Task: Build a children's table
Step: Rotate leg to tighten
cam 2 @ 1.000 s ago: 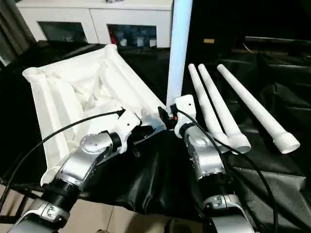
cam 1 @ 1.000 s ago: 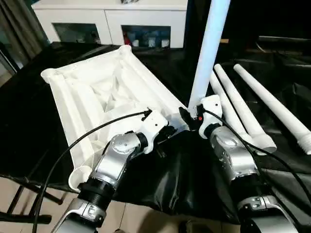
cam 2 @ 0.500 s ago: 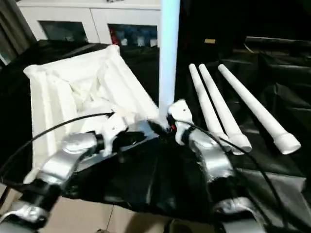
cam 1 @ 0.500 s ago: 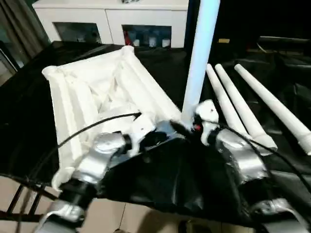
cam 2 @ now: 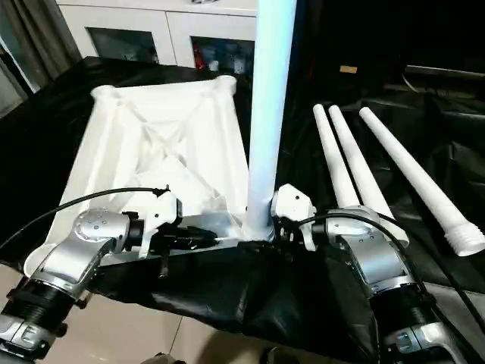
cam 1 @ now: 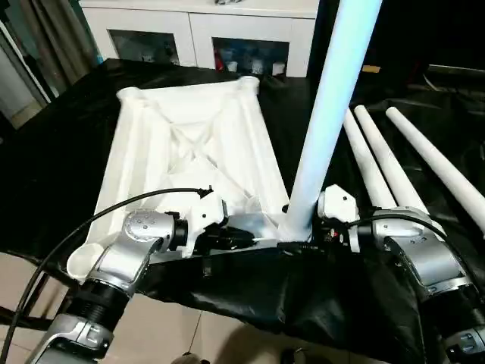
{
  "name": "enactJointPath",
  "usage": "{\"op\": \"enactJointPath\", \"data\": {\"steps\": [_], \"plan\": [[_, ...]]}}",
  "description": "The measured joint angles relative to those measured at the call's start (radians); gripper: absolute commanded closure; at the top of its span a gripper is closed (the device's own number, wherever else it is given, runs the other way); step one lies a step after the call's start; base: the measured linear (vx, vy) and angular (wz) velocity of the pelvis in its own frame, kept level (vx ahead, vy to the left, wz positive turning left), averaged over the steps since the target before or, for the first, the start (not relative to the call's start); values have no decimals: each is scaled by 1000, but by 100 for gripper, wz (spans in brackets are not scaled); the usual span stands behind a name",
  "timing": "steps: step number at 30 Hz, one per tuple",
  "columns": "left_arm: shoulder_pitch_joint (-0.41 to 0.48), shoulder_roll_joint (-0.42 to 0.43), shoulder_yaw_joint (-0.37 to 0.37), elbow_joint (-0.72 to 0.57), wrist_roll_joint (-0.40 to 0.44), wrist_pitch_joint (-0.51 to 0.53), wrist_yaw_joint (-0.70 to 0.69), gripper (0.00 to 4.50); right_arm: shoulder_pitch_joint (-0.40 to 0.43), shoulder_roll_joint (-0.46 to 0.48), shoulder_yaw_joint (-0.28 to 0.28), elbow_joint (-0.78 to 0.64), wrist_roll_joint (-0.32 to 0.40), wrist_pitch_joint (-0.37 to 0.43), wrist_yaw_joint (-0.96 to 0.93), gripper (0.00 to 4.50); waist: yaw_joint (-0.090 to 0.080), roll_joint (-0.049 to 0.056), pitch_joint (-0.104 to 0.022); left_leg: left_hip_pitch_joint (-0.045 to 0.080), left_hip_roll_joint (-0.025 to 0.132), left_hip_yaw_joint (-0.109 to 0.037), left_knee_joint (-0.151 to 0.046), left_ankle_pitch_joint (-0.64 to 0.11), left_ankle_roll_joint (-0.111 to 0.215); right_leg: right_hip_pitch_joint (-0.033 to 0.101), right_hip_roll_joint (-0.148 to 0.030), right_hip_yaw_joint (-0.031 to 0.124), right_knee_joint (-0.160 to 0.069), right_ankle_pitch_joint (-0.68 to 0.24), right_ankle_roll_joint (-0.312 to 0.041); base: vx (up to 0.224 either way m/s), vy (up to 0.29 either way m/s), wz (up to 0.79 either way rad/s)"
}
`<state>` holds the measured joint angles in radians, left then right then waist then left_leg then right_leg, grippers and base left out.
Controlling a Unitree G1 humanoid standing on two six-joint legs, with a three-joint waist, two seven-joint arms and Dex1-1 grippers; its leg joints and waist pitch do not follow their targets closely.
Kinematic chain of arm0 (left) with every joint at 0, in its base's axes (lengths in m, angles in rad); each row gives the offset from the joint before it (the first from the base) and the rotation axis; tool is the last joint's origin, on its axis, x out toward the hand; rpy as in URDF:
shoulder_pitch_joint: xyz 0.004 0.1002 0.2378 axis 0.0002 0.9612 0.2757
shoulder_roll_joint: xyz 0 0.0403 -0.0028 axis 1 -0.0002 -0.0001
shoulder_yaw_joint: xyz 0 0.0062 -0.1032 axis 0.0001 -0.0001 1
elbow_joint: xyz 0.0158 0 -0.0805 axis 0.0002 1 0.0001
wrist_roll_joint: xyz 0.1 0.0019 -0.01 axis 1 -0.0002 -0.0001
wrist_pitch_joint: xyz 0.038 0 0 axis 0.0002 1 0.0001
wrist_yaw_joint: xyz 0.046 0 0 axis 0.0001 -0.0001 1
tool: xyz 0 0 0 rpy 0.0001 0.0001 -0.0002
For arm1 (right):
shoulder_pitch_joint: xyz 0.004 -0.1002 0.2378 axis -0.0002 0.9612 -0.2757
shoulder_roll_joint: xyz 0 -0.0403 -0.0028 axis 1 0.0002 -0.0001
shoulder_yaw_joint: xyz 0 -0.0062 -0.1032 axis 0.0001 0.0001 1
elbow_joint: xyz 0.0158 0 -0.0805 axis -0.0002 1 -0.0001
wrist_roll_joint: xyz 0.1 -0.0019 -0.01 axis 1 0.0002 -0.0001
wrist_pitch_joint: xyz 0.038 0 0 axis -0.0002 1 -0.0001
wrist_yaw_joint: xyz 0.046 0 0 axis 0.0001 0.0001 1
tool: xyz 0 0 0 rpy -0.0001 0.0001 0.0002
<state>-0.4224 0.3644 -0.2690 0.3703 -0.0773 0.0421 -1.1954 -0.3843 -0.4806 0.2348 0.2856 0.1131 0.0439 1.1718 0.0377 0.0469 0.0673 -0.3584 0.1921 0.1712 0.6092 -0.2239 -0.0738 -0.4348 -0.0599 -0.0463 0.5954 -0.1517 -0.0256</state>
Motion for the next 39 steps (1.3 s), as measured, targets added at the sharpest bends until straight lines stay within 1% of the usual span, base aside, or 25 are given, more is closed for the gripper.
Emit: {"op": "enactJointPath", "data": {"steps": [3,5,6,7,13,14,17,18,20,21,22,24,26,27,30,32,33,34,37,38,39], "plan": [[0,3,-2,0,-2,-1,-3,450,-1,-3,0,2,0,-3,2,132,0,-1,0,0,0,0,0,0,0,0,0,0,0,0,0,0,0,0],[0,4,-1,0,-3,-1,-11,450,-2,-5,0,2,-1,-3,4,132,0,-1,0,0,0,0,0,0,0,0,0,0,0,0,0,0,0,0],[0,4,-1,0,-3,-1,-13,450,-2,-6,0,2,0,-3,6,159,1,-2,0,0,0,0,0,0,0,0,0,0,0,0,0,0,0,0],[0,4,-1,0,-4,-1,-15,450,-2,-7,0,2,0,-2,8,164,1,-2,0,-1,0,0,0,0,0,0,0,0,0,0,0,0,0,0],[1,9,-2,0,-6,-1,-25,450,-2,-8,3,2,2,2,21,176,1,-4,0,-1,0,0,0,0,0,0,0,0,0,0,0,0,0,0],[2,8,-2,0,-6,-1,-25,450,-2,-3,2,2,7,9,21,176,1,-4,-1,-1,0,0,0,0,0,0,0,0,0,0,0,0,0,0],[2,2,-1,0,-6,-1,-15,450,2,27,-17,2,25,65,5,178,0,-7,-2,0,0,0,0,0,0,0,0,0,0,0,0,0,0,0],[2,-8,0,1,5,0,24,450,3,56,-36,14,25,78,-42,178,-3,-8,-2,1,0,0,1,0,0,1,0,0,1,0,0,0,0,0],[0,-26,7,8,25,1,79,450,0,94,-59,43,20,76,-117,180,-6,-8,-2,1,0,0,2,0,-1,1,0,0,1,1,0,0,0,0],[-3,-48,13,16,42,4,127,450,-7,126,-78,71,13,76,-183,180,-11,-8,-2,3,0,0,1,-1,-2,3,0,1,0,1,-1,0,0,0],[-11,-74,21,31,56,12,178,450,-21,159,-97,103,4,79,-255,182,-16,-9,-2,4,0,0,2,-1,-4,3,0,1,0,2,-1,0,0,0],[-38,-145,31,65,96,41,313,450,-65,235,-148,182,-12,92,-441,183,-32,-11,-1,5,-1,0,2,-1,-7,4,0,1,-1,0,3,0,0,0],[-48,-197,29,78,116,63,397,450,-85,268,-172,213,-25,99,-550,184,-37,-12,-1,6,-1,0,1,0,-8,4,0,1,-2,0,3,0,0,0],[-60,-243,30,94,132,80,473,450,-99,303,-200,238,-39,101,-645,184,-37,-11,-1,6,-1,0,1,0,-9,5,0,1,-2,0,4,0,0,0],[-66,-312,35,106,140,92,582,450,-108,348,-222,247,-67,103,-772,184,-35,-11,-1,5,-2,-1,0,0,-8,5,0,0,-2,1,4,0,0,0],[-78,-346,36,104,140,88,622,450,-99,387,-216,239,-68,95,-773,184,-43,-15,-1,5,-1,-3,-1,0,-8,4,1,-2,-2,2,5,0,0,0],[-79,-346,33,105,149,91,630,450,-96,397,-213,236,-69,88,-778,149,-48,-15,-1,6,-1,-5,-1,0,-8,4,1,-3,-2,3,5,0,0,0],[-79,-344,33,104,149,89,630,450,-94,397,-212,236,-68,82,-777,128,-51,-15,-1,5,-1,-6,-1,0,-8,3,1,-5,-2,3,5,0,0,0],[-79,-321,22,104,153,78,597,450,-94,395,-213,242,-64,82,-760,98,-53,-14,-1,3,-1,-5,-2,0,-8,1,1,-6,-2,3,4,0,0,0],[-79,-309,16,103,153,68,583,450,-93,393,-212,243,-64,79,-750,98,-53,-13,0,1,-1,-5,-2,1,-7,-1,1,-7,-2,5,1,0,0,0],[-79,-303,14,102,153,62,572,450,-93,389,-207,243,-64,76,-745,88,-52,-13,0,1,0,-5,-3,2,-5,-1,1,-7,-2,7,-1,0,0,0]]}}
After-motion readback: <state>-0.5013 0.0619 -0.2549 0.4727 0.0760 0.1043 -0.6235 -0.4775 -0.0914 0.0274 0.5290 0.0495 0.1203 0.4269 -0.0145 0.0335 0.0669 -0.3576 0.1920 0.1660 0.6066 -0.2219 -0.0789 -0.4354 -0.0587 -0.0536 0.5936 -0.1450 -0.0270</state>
